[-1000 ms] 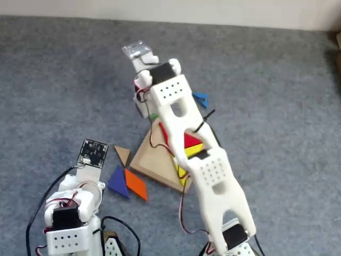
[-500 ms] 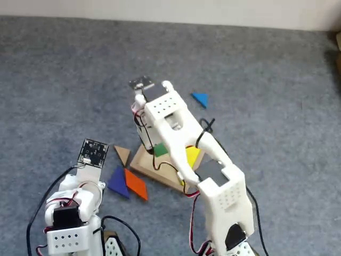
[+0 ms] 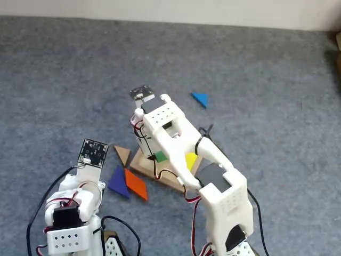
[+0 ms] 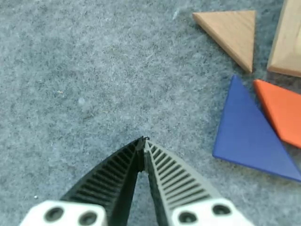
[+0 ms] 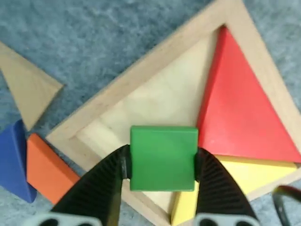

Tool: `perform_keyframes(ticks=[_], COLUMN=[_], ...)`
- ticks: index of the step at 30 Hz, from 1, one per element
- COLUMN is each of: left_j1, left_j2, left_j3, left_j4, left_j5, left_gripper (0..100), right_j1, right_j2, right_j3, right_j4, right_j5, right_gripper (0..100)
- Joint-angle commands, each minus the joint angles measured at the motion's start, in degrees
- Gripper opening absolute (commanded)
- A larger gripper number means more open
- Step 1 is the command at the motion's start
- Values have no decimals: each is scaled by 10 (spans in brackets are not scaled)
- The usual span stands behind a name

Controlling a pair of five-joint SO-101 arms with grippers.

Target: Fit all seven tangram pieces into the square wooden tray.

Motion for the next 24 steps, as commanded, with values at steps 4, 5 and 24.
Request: perform_keyframes(ticks=[4,5,24], left_j1=[-9,-9,-9], left_j2=[-17,-17,-17], left_j3=[12,12,12], left_j4=[5,5,5], left_j5=[-5,-5,-5], left_gripper=[5,5,5], right_j1=[-14,-15,-24], right_j2=[-38,-38,-37], right_j3=[-7,-8,-67], right_j4=[51,57,72], right_j5=[-7,-7,-7], right_gripper=[158,170,200])
